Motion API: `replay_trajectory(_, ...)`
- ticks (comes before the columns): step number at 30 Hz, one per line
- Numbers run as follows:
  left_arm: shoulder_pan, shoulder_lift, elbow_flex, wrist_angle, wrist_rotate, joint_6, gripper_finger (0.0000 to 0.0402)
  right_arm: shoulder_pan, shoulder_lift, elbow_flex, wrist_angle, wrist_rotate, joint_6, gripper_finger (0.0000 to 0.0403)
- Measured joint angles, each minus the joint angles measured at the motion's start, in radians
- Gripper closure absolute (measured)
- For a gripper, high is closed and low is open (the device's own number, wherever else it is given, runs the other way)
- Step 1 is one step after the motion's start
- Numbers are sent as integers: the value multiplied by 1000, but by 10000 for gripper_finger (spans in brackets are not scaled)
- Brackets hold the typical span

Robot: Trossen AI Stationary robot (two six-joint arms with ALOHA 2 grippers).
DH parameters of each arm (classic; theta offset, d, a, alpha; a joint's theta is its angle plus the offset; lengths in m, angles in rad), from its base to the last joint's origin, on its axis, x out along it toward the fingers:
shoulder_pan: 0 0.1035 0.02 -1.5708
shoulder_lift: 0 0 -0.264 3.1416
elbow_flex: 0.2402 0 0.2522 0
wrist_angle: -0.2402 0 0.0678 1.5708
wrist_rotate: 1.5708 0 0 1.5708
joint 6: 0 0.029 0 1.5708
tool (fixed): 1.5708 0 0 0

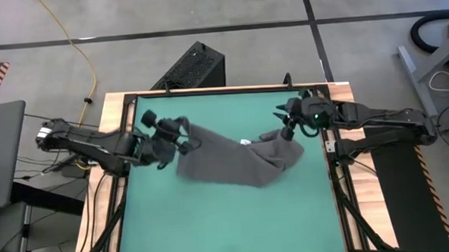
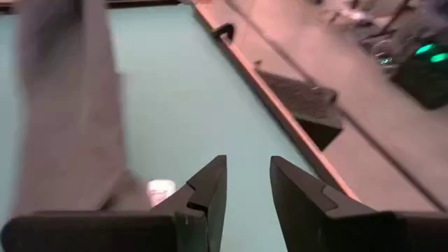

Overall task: Roll towel
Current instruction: Roll the gray towel

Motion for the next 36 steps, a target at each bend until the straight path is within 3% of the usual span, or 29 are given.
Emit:
replay_trajectory(4, 88, 0, 140, 79, 120, 236, 402, -21, 1, 7, -120, -222, 44, 270)
replay_trajectory(7, 175, -1, 218, 98, 193, 359, 402, 7, 3, -14, -228, -309, 131, 269)
replay_trajectory(11, 342, -1, 254, 96, 266, 420, 402, 82, 4, -92, -320, -316, 246, 269)
replay_trajectory(16, 567, 15, 254, 63, 535, 352, 401, 179, 19, -212, -323, -318, 311, 269)
replay_trajectory(19, 642, 44, 254, 42, 684, 304, 401, 247, 54, -276, -265, -322, 311, 269)
replay_trajectory(23, 657, 84, 254, 44, 745, 301, 401, 321, 140, -321, -132, -318, 290, 268)
replay_trajectory(27, 648, 121, 254, 44, 747, 303, 401, 360, 254, -322, -74, -208, 237, 268)
replay_trajectory(36, 599, 98, 254, 31, 764, 276, 401, 352, 520, -316, 56, -186, 178, 280)
